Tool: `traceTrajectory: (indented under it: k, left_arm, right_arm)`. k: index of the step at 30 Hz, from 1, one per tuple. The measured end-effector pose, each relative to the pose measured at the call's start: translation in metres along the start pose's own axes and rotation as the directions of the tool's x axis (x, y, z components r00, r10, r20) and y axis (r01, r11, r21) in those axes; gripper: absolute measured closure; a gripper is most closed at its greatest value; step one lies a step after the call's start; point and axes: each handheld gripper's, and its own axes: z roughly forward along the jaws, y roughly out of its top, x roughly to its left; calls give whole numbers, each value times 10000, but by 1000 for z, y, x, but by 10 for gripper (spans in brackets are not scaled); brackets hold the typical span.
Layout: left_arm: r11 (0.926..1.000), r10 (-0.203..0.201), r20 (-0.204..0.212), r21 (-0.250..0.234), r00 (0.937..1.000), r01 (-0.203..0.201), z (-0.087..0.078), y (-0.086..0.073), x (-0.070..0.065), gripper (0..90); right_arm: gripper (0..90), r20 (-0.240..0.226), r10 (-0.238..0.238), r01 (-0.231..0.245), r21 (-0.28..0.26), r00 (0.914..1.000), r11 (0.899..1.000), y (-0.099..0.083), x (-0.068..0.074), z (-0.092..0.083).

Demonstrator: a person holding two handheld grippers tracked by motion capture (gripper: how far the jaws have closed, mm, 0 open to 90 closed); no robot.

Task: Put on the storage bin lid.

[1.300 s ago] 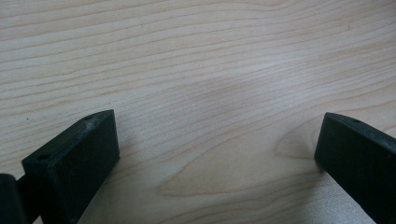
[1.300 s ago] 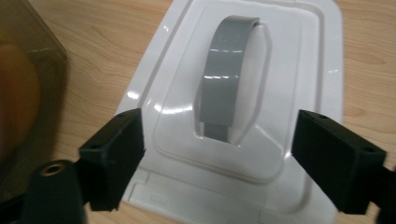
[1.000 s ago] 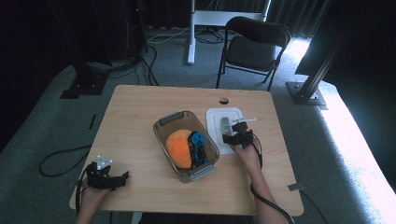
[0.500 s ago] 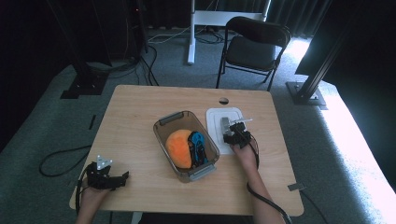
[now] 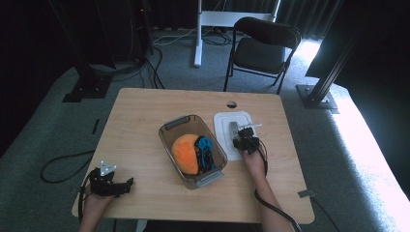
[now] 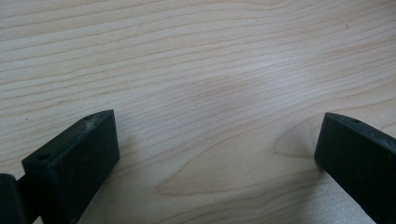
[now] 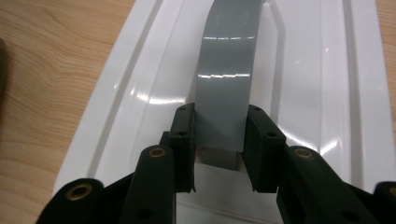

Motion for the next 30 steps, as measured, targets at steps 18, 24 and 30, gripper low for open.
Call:
traceTrajectory:
  k: [18, 24, 30]
  left_arm:
    - [10000, 0, 1, 3, 10000, 0, 0, 0, 0, 2]
    - [10000, 6, 3, 8, 10000, -6, 0, 0, 0, 3]
    - [10000, 1, -1, 1, 10000, -1, 0, 0, 0, 3]
  right_arm:
    - [679, -574, 244, -288, -769, 9981, 9966, -3, -12, -48]
    - [679, -547, 58, -118, -1109, 9985, 9938, -3, -12, -67]
    - [679, -677, -119, 8, -1618, 9976, 9868, 4, -10, -96]
